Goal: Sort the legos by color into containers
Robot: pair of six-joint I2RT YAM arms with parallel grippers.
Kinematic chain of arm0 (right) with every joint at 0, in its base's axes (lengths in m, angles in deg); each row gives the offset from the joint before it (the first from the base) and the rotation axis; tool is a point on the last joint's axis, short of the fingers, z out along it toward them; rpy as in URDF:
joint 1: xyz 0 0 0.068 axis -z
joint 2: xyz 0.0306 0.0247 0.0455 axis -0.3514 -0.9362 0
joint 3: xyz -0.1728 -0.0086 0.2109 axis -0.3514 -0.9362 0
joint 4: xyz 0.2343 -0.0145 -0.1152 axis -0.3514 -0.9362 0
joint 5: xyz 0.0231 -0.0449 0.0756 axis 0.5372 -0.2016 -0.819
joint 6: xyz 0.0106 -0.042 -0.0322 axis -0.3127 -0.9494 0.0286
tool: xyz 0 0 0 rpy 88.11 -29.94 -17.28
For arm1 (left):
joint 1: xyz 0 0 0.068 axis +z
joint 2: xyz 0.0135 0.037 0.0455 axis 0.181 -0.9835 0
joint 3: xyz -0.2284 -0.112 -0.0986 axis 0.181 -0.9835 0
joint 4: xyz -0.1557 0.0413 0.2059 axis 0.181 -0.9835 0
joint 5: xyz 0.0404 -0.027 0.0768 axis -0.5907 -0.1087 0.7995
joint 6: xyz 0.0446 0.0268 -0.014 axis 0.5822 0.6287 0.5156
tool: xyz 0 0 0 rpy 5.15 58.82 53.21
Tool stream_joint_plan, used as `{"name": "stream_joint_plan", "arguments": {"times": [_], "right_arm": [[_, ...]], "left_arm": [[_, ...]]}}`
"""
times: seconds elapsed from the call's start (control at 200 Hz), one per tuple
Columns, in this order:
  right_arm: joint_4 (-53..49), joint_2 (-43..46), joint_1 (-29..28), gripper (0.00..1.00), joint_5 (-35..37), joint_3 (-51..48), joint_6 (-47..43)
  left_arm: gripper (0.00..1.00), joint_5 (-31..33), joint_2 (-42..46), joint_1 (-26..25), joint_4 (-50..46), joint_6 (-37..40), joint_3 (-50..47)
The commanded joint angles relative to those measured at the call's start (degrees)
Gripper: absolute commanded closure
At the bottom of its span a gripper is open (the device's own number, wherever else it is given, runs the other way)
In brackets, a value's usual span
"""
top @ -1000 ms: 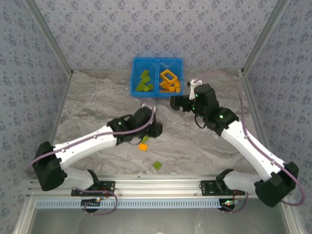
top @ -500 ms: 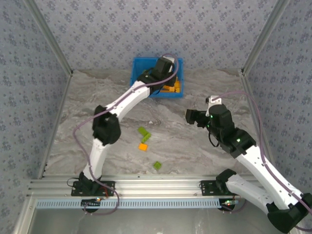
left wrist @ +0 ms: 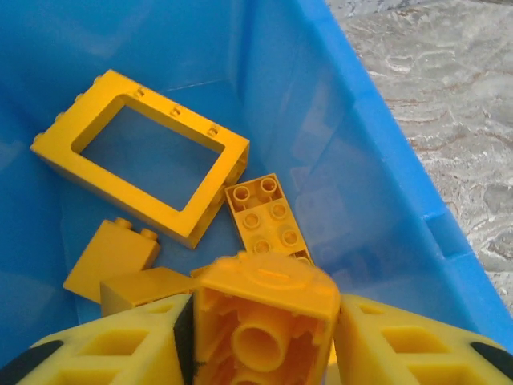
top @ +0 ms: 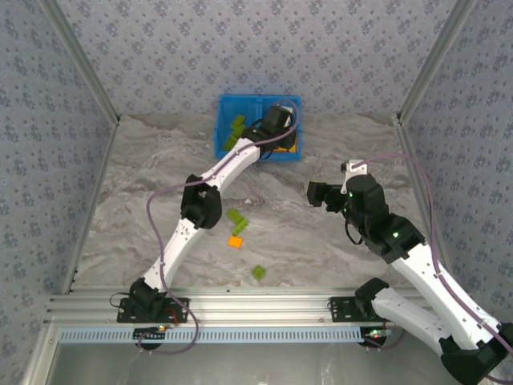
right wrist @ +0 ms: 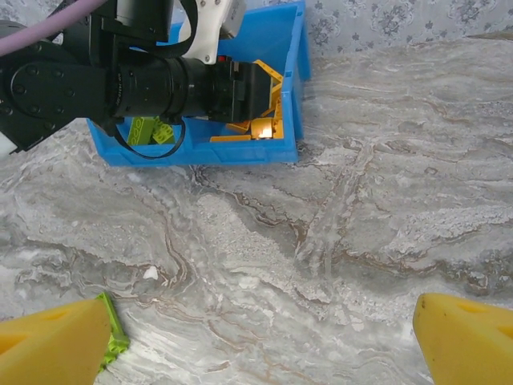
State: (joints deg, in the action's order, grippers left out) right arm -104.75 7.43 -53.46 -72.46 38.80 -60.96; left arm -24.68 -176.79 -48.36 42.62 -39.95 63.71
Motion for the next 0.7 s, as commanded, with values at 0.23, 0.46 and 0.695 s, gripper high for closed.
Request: {"name": "stream_joint_plan", "arguments": {"times": [0.23,0.46,0.695], "right_arm": [[-0.29,0.16,-0.08,0.01,-2.12,-0.63,0.45],[2.68,-4.8,-3.02,0.02,-12.0,0.12,-4.79],[1.17,-17.47,-14.87,0.0,-19.04,3.81,-14.61]], "left_arm": [[0.35,-3.44,9.62,-0.17,-1.5,-2.08,1.15],[0.29,-10.53,30.16,-0.25,-6.35,-0.42,-10.35],[0.17,-6.07,59.13,-0.23,-3.97,6.42,-44.56]]}}
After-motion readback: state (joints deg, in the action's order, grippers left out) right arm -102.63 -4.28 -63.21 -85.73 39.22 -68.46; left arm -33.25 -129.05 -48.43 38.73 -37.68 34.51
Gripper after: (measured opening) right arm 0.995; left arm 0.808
